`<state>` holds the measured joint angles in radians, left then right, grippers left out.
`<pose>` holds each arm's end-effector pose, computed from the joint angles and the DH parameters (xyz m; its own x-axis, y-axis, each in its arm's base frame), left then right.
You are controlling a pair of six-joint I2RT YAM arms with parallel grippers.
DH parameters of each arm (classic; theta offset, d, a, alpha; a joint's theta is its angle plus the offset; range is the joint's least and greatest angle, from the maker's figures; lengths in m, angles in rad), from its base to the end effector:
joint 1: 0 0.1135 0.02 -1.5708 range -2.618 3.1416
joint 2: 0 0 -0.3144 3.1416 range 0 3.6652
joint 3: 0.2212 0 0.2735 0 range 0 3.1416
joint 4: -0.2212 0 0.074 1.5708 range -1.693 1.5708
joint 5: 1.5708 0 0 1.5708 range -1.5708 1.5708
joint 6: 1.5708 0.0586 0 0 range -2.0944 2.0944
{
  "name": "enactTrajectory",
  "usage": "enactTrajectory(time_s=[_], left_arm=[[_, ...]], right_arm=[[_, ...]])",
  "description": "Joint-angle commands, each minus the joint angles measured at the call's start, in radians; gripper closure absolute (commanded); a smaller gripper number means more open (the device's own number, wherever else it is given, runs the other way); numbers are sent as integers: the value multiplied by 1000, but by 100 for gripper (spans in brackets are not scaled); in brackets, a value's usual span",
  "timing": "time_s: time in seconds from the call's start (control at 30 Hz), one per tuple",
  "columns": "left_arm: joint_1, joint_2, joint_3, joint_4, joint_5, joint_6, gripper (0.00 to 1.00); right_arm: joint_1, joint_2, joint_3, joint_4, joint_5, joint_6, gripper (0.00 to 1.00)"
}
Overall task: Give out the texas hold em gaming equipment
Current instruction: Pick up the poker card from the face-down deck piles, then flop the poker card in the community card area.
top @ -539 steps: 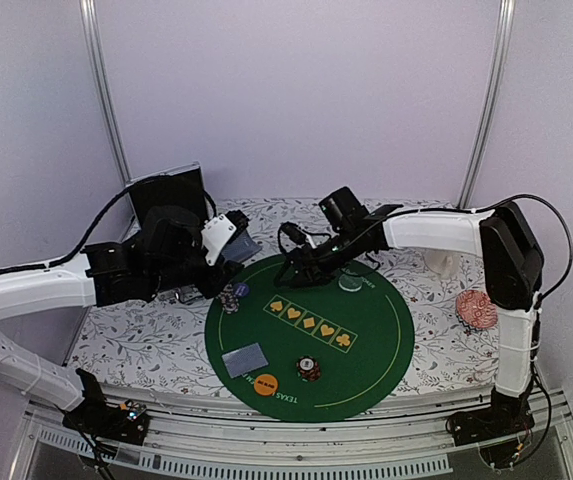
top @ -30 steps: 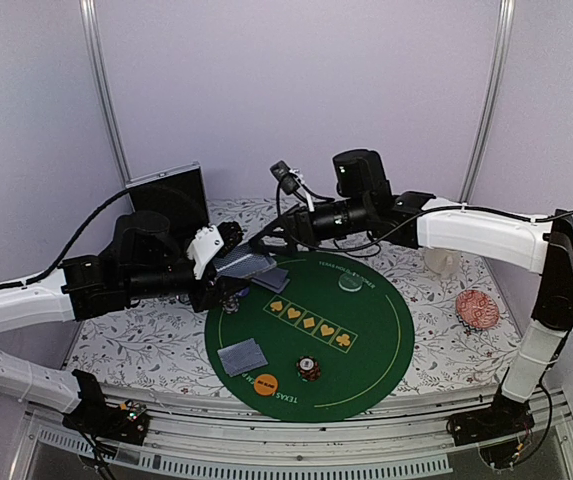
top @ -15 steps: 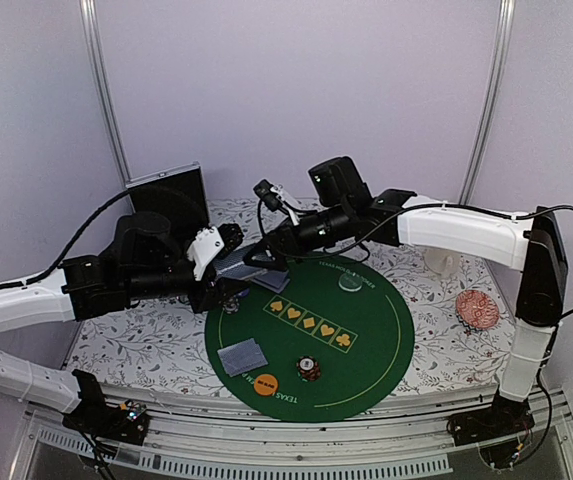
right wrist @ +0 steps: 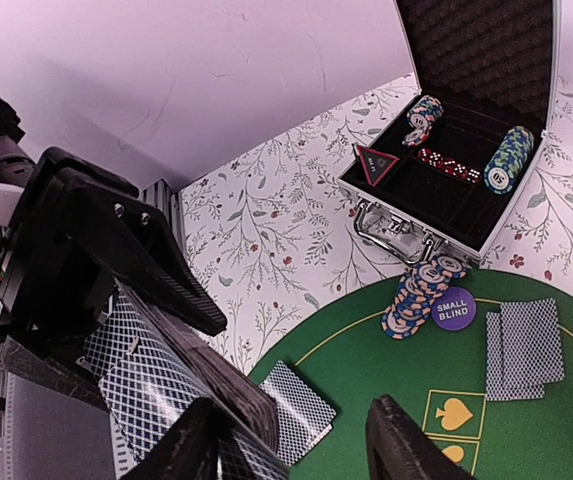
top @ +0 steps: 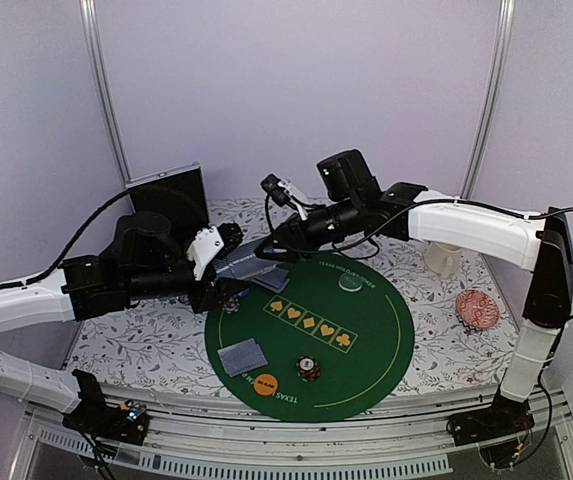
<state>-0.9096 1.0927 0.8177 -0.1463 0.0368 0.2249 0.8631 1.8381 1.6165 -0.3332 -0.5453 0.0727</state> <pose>0.1637 -0.2140 0.3237 -0.0643 0.4456 -0.8929 0.8450 0.5004 0.1888 0.2903 0.3860 0.3513 -0.4096 -0.3832 -0.8279 -0.9089 0.2493 0.3342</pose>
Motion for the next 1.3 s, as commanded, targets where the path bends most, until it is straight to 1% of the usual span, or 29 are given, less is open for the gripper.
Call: enactTrajectory(time_s=[0.0, 0.17, 0.23, 0.3, 0.37, 0.7, 0.77, 0.8, 0.87, 0.93, 1.0, 1.03, 1.13, 1.27], left_arm=[[-8, -10, -4, 47, 9, 9, 49], [-8, -9, -3, 47, 10, 9, 49], [-8, -10, -3, 47, 10, 9, 49], [-8, -10, -3, 47, 9, 9, 49], [-9, -9, -3, 47, 8, 9, 49], [-8, -8, -2, 47, -19, 8, 49], [-8, -7, -2, 50, -49, 6, 49], [-8, -6, -2, 53, -70, 5, 49], [-8, -9, -2, 60, -117, 2, 49], [-7, -12, -2, 68, -168, -4, 49], [-3, -16, -2, 77, -220, -10, 49], [-1, -20, -2, 81, -238, -13, 50], [10, -35, -10, 101, -294, -22, 50], [26, -54, -15, 118, -360, -30, 50]], right_arm=[[-8, -50, 3, -28, 7, -11, 54], [-12, -71, 5, -50, 31, -16, 69], [-14, -79, 7, -60, 37, -17, 78], [-16, -87, 8, -69, 44, -20, 90], [-17, -94, 13, -83, 52, -23, 96], [-53, -172, 13, -116, 79, -20, 98], [-74, -197, 13, -131, 144, -5, 98], [-84, -210, 14, -144, 201, 2, 98], [-91, -227, 13, -179, 383, 21, 98], [-91, -208, 15, -237, 582, 22, 98], [-89, -145, 44, -344, 745, 37, 98], [-85, -99, 72, -398, 788, 44, 98], [-54, 49, 176, -508, 888, 48, 98], [15, 230, 296, -541, 990, -8, 99]])
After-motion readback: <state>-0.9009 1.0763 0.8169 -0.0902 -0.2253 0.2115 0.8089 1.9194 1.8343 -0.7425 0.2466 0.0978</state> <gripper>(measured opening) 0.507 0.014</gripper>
